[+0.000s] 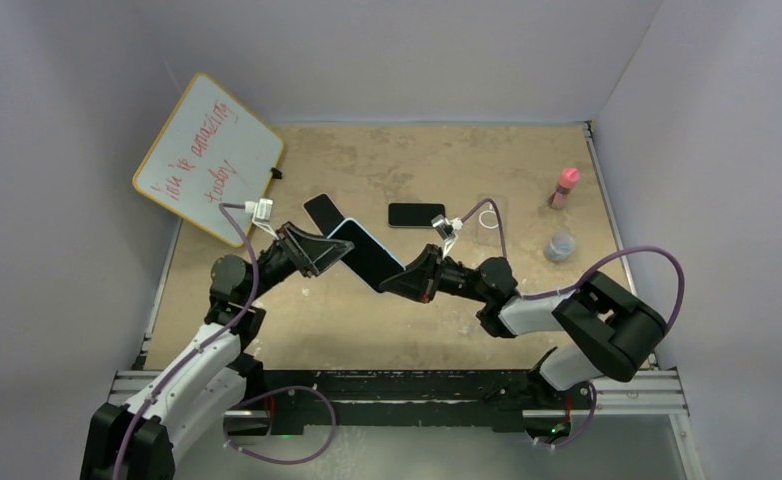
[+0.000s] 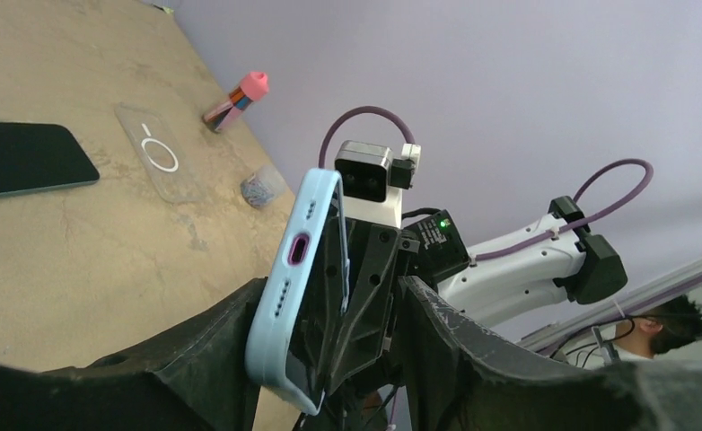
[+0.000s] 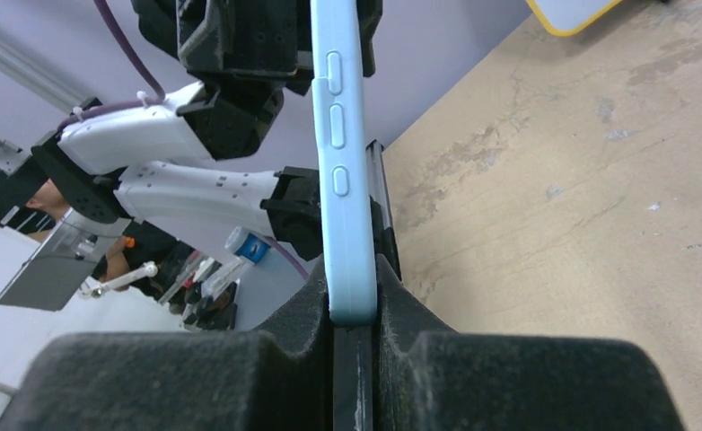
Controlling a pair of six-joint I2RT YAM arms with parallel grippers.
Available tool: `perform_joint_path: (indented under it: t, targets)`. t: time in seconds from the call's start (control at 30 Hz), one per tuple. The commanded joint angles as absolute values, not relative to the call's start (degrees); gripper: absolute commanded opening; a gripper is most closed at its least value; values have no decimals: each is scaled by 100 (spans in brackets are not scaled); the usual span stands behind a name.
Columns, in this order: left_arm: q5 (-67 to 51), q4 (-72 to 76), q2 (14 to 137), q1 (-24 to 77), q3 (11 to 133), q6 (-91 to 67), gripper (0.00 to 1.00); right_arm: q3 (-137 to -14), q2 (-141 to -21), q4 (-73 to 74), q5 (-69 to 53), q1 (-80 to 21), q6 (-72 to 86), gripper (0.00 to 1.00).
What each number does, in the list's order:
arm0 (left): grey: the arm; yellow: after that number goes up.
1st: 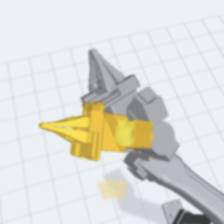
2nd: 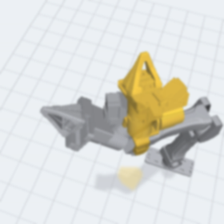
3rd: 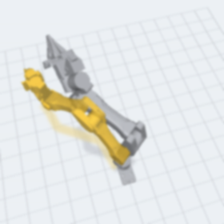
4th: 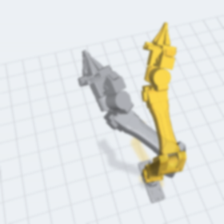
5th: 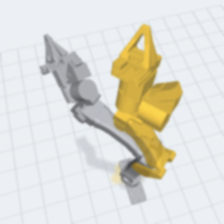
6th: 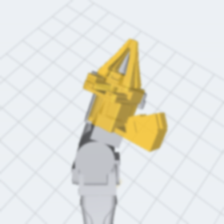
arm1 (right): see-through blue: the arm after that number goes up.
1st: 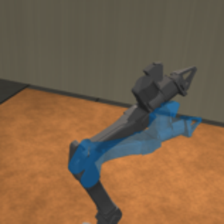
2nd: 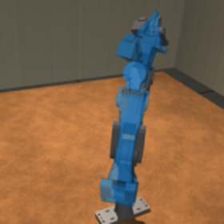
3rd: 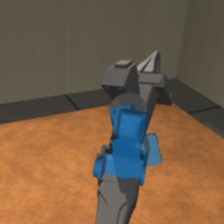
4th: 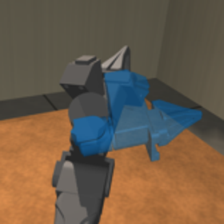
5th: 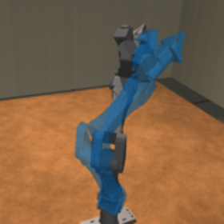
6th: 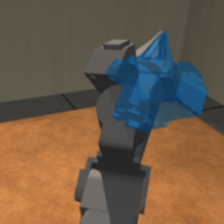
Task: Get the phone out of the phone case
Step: Remove the phone case from the phone.
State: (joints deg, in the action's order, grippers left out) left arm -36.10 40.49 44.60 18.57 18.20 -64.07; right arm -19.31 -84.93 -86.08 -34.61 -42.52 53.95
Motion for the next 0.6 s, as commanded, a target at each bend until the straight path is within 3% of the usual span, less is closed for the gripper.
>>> perform_joint_path:
  t: [0.0, 0.57]
  targets:
    - [-3159, 5111, 4525, 1891, 1428, -7115, 54, -2113, -8221, -10801, -2647, -4213, 5747, 0]
    - [-2098, 5616, 5213, 2575, 1341, -6795, 53, -2153, -8130, -10499, -2276, -4427, 5958, 0]
